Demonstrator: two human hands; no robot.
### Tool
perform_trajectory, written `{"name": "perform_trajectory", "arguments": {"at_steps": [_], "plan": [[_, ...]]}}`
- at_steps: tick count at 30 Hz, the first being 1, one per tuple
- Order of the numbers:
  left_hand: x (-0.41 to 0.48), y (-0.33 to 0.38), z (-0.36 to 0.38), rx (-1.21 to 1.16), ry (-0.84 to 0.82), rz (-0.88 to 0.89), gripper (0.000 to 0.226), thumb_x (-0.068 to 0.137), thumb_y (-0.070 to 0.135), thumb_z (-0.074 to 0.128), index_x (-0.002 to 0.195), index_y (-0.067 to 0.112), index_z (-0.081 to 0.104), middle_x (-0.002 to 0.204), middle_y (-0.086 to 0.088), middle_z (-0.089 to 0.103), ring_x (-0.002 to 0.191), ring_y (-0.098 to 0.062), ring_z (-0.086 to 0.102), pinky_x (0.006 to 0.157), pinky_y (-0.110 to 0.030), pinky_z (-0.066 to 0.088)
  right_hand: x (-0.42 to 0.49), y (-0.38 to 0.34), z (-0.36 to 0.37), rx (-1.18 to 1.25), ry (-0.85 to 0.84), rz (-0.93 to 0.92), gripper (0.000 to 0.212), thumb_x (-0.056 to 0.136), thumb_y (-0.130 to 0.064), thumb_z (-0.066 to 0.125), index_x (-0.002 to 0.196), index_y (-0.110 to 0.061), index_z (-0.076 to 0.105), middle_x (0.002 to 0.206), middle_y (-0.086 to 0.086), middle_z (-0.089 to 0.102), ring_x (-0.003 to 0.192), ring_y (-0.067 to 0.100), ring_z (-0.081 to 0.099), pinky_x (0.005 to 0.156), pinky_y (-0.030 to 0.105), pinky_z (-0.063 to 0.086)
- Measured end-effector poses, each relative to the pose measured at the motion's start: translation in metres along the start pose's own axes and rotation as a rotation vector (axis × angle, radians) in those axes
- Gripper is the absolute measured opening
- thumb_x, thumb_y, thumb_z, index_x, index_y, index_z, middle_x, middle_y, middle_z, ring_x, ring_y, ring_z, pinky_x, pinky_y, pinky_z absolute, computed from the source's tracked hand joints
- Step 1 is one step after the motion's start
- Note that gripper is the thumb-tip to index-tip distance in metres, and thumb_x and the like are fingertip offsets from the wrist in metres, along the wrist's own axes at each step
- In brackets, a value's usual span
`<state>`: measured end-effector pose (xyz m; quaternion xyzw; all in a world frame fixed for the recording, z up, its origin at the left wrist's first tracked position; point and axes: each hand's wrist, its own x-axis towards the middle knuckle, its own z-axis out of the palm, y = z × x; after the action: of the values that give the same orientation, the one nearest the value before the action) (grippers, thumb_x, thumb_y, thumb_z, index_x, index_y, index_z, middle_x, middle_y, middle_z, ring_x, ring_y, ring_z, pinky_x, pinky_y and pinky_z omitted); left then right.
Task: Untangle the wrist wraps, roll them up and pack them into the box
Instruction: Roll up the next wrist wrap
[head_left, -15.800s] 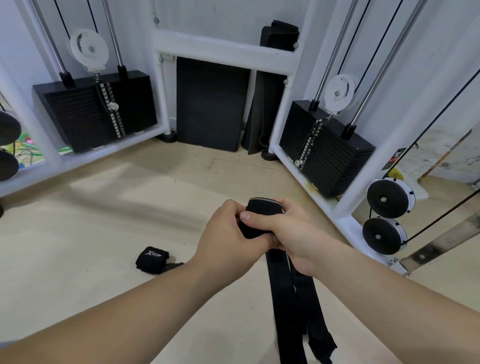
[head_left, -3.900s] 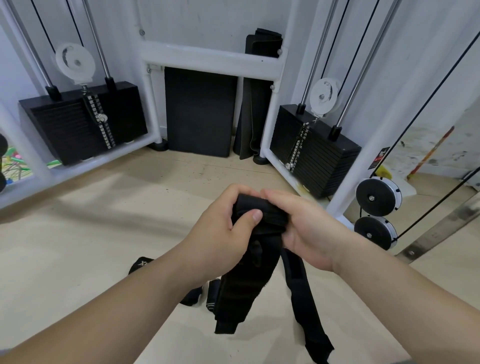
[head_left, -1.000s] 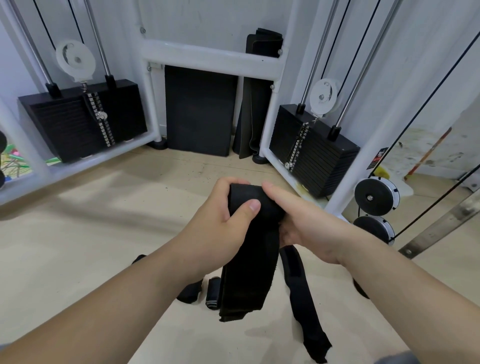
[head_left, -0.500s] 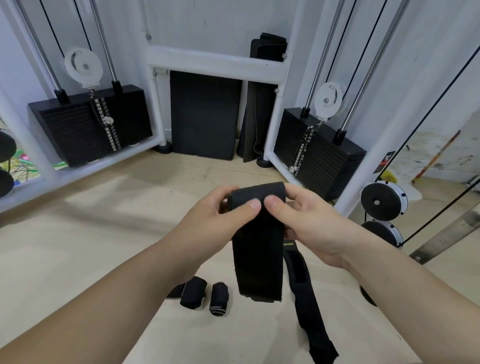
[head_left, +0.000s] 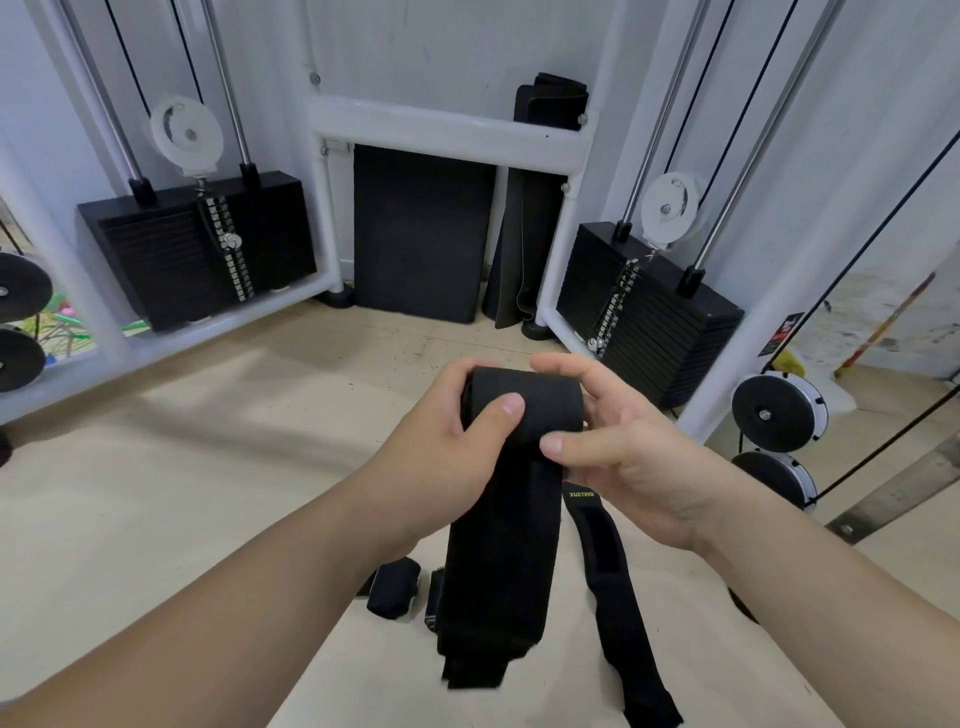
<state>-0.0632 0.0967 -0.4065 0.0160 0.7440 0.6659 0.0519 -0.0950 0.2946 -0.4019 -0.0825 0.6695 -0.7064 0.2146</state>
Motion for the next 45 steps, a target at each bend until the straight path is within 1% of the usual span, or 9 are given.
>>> {"name": "perform_trajectory", "arguments": {"at_steps": [5, 9, 15, 19, 24, 28, 34, 38, 45], "plan": [[-0.002, 0.002, -0.002, -0.046, -0.022, 0.124, 0.037, 0.103, 0.023, 0.065, 0.128, 0.049, 0.058, 0.114, 0.011, 0.073, 0.104, -0.011, 0.075, 0.087, -0.035, 0.065, 0.001, -0.004, 0.006, -0.026, -0.035, 0.086, 0.045, 0.105, -0.049, 0.055, 0.139, -0.023, 0.067, 0.135, 0.009, 0.073, 0.126, 0.032, 0.07, 0.108, 0.058, 0.054], [-0.002, 0.002, -0.001, -0.129, 0.021, 0.079, 0.038, 0.095, 0.025, 0.076, 0.126, 0.043, 0.063, 0.12, 0.003, 0.071, 0.1, -0.012, 0.077, 0.079, -0.026, 0.063, 0.004, -0.001, 0.007, -0.067, 0.013, 0.019, 0.05, 0.102, -0.044, 0.055, 0.14, -0.013, 0.063, 0.131, 0.012, 0.075, 0.125, 0.031, 0.071, 0.107, 0.053, 0.056], [0.004, 0.007, -0.001, -0.127, -0.004, -0.151, 0.023, 0.096, 0.064, 0.061, 0.117, 0.058, 0.066, 0.126, 0.015, 0.069, 0.118, -0.009, 0.068, 0.102, -0.042, 0.057, 0.003, 0.002, 0.009, -0.067, 0.012, -0.066, 0.044, 0.097, -0.023, 0.065, 0.138, -0.008, 0.062, 0.134, 0.021, 0.07, 0.126, 0.036, 0.069, 0.107, 0.053, 0.057], [0.007, 0.002, 0.001, -0.151, -0.035, -0.316, 0.05, 0.091, 0.082, 0.05, 0.123, 0.047, 0.067, 0.12, 0.008, 0.076, 0.111, -0.019, 0.075, 0.097, -0.049, 0.061, 0.003, 0.006, 0.005, -0.118, 0.005, -0.103, 0.036, 0.099, -0.009, 0.071, 0.135, -0.007, 0.062, 0.129, 0.029, 0.066, 0.126, 0.045, 0.064, 0.11, 0.06, 0.052], [0.006, -0.003, 0.0, -0.14, -0.057, -0.372, 0.06, 0.089, 0.08, 0.057, 0.124, 0.032, 0.068, 0.115, 0.001, 0.079, 0.103, -0.021, 0.079, 0.092, -0.048, 0.064, 0.004, 0.009, 0.007, -0.165, -0.039, -0.106, 0.05, 0.084, -0.005, 0.07, 0.133, -0.015, 0.065, 0.115, 0.023, 0.071, 0.112, 0.037, 0.07, 0.105, 0.057, 0.056], [0.004, -0.001, 0.005, -0.172, 0.065, -0.227, 0.049, 0.084, 0.069, 0.073, 0.114, 0.031, 0.069, 0.109, 0.002, 0.079, 0.1, -0.017, 0.078, 0.093, -0.044, 0.064, 0.006, 0.002, 0.007, -0.123, -0.011, -0.077, 0.061, 0.075, 0.0, 0.068, 0.132, -0.021, 0.067, 0.128, 0.024, 0.069, 0.117, 0.037, 0.071, 0.1, 0.046, 0.061], [0.001, 0.003, 0.01, -0.33, 0.151, -0.106, 0.042, 0.077, 0.049, 0.089, 0.113, 0.036, 0.071, 0.108, 0.003, 0.078, 0.098, -0.018, 0.079, 0.079, -0.041, 0.067, 0.011, 0.002, 0.017, 0.141, 0.0, 0.043, 0.059, 0.089, -0.023, 0.059, 0.147, -0.02, 0.057, 0.142, 0.017, 0.068, 0.134, 0.036, 0.063, 0.118, 0.065, 0.042], [-0.003, 0.001, 0.016, -0.268, 0.106, -0.02, 0.032, 0.09, 0.045, 0.079, 0.117, 0.04, 0.062, 0.11, 0.008, 0.075, 0.098, -0.011, 0.077, 0.081, -0.034, 0.066, 0.012, 0.0, 0.024, 0.108, 0.118, 0.071, 0.051, 0.109, -0.057, 0.042, 0.137, -0.022, 0.068, 0.13, 0.01, 0.076, 0.125, 0.028, 0.071, 0.113, 0.057, 0.049], [-0.007, 0.002, 0.019, -0.235, 0.055, -0.022, 0.029, 0.097, 0.052, 0.066, 0.122, 0.042, 0.053, 0.117, 0.005, 0.07, 0.104, -0.013, 0.074, 0.087, -0.035, 0.065, 0.013, 0.005, 0.027, -0.017, 0.231, 0.159, 0.061, 0.107, -0.067, 0.034, 0.126, -0.027, 0.075, 0.119, 0.001, 0.081, 0.117, 0.019, 0.075, 0.115, 0.045, 0.048]]}}
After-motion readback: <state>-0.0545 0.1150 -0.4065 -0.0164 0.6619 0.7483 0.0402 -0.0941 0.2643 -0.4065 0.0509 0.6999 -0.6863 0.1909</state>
